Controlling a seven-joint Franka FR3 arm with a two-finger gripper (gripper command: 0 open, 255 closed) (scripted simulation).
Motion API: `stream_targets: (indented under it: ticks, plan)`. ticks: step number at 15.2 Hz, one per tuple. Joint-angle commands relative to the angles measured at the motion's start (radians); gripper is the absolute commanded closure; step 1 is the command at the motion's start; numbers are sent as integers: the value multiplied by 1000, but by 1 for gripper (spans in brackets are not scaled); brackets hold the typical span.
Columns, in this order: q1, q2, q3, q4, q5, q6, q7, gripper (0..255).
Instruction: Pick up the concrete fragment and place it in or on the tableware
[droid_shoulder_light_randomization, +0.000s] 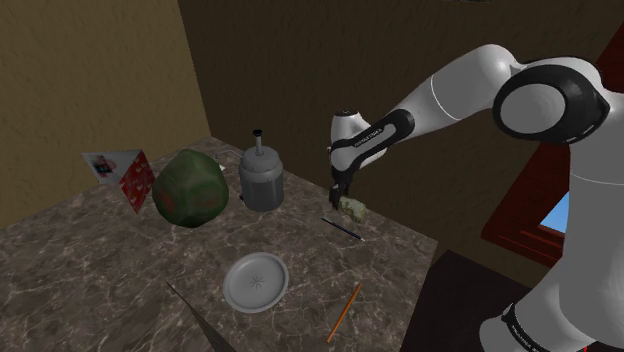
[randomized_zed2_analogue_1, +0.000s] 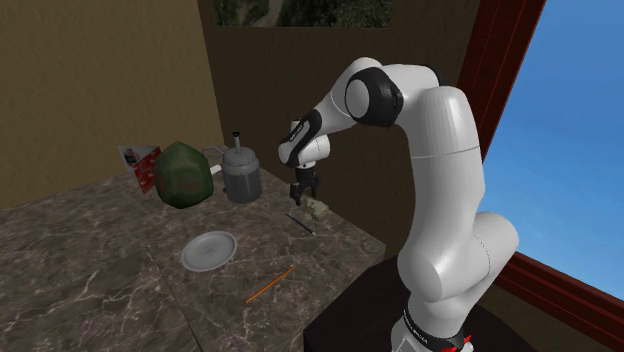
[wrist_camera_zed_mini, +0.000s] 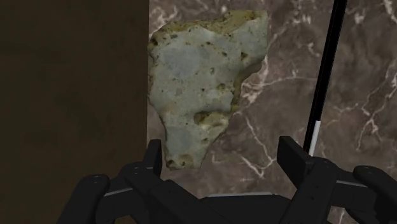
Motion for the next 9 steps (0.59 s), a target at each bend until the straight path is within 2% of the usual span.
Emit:
stream_targets:
  ticks: [1, 9]
  plan:
    - [-14, 50, -16, 4, 1, 14, 5, 0]
    - [-21, 50, -9, 4, -4, 14, 8, 0]
